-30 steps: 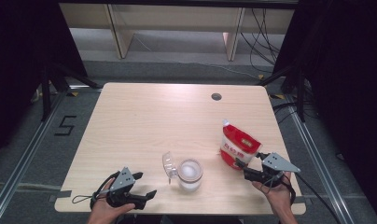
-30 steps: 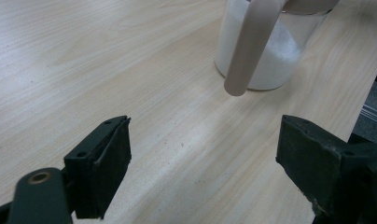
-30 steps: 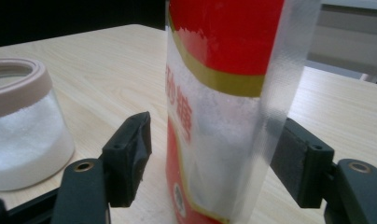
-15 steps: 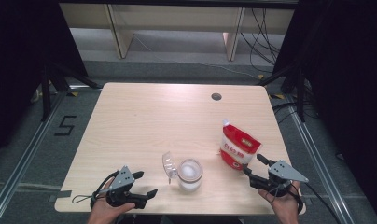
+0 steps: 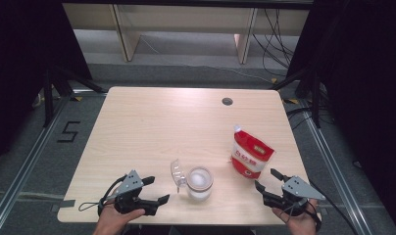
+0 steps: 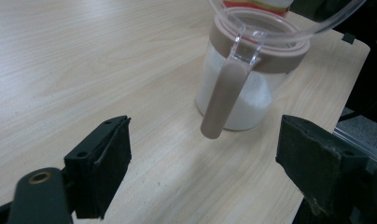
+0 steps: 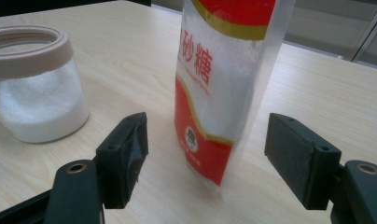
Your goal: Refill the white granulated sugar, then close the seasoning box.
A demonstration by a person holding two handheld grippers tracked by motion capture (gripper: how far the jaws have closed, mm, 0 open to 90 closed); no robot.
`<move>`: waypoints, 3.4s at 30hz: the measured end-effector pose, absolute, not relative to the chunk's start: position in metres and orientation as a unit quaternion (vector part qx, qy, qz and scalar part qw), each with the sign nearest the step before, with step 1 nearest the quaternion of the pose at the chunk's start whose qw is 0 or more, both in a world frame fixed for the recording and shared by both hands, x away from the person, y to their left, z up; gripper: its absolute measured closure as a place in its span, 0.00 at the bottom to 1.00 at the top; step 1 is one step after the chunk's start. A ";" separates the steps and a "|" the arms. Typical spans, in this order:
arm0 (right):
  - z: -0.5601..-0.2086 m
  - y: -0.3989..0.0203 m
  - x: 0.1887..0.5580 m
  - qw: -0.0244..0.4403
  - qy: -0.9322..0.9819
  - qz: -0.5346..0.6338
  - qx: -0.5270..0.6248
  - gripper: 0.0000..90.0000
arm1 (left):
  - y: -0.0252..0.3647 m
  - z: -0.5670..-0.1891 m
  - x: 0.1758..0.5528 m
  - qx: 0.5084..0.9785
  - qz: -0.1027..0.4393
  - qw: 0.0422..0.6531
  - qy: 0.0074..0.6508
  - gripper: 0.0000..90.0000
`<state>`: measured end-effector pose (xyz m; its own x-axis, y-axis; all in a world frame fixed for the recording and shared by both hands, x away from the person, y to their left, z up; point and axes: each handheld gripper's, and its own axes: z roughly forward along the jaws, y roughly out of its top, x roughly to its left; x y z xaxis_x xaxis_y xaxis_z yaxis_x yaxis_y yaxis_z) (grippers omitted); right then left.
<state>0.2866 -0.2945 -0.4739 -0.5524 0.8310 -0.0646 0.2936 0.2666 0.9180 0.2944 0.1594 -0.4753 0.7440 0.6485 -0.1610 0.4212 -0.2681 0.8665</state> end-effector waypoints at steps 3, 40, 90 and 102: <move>-0.475 -0.294 0.282 0.277 0.738 0.469 0.398 0.34 | 0.157 -0.471 0.296 0.787 0.115 0.504 0.337 0.20; -0.479 -0.297 0.273 0.277 0.752 0.470 0.370 0.34 | 0.140 -0.447 0.300 0.785 0.120 0.525 0.306 0.82; -0.480 -0.290 0.274 0.270 0.759 0.471 0.359 0.34 | 0.120 -0.440 0.299 0.791 0.129 0.536 0.263 0.92; -0.480 -0.289 0.273 0.260 0.761 0.472 0.362 0.34 | 0.129 -0.441 0.299 0.780 0.093 0.548 0.289 0.56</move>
